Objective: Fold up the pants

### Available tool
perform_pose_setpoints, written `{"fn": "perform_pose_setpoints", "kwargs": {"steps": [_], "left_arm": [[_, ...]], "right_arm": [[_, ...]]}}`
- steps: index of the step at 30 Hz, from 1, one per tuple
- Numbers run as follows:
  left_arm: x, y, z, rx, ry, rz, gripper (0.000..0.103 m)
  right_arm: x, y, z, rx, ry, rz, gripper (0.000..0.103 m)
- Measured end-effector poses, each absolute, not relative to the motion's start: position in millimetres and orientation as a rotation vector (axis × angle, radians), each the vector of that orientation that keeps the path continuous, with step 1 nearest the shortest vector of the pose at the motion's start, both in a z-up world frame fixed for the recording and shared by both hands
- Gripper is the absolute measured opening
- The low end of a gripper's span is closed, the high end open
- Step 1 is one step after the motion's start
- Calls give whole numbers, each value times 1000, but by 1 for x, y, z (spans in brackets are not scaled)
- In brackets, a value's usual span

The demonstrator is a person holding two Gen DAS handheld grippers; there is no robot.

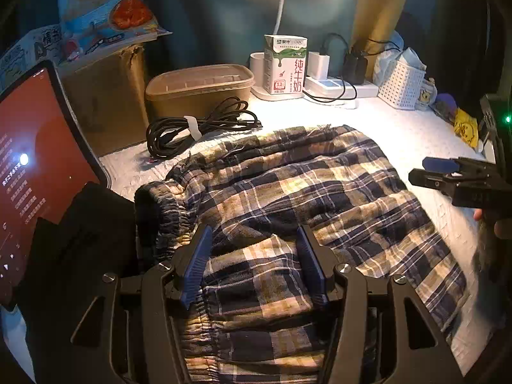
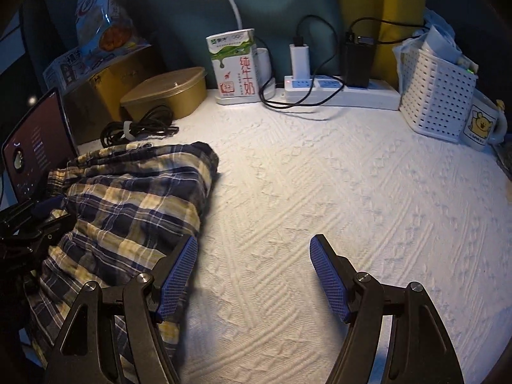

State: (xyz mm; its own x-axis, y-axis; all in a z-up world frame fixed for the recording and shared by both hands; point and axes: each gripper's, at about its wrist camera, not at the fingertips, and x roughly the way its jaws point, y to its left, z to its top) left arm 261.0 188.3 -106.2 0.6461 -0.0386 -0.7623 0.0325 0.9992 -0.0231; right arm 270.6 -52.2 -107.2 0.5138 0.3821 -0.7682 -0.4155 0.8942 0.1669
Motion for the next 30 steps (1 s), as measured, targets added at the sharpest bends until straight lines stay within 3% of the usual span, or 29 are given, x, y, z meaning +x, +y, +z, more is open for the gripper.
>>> {"fn": "perform_pose_setpoints", "kwargs": {"steps": [30], "left_arm": [[153,123,-73,-84,725,-23,55]], "right_arm": [[166,-132,-79,-37,840,417,74]]}}
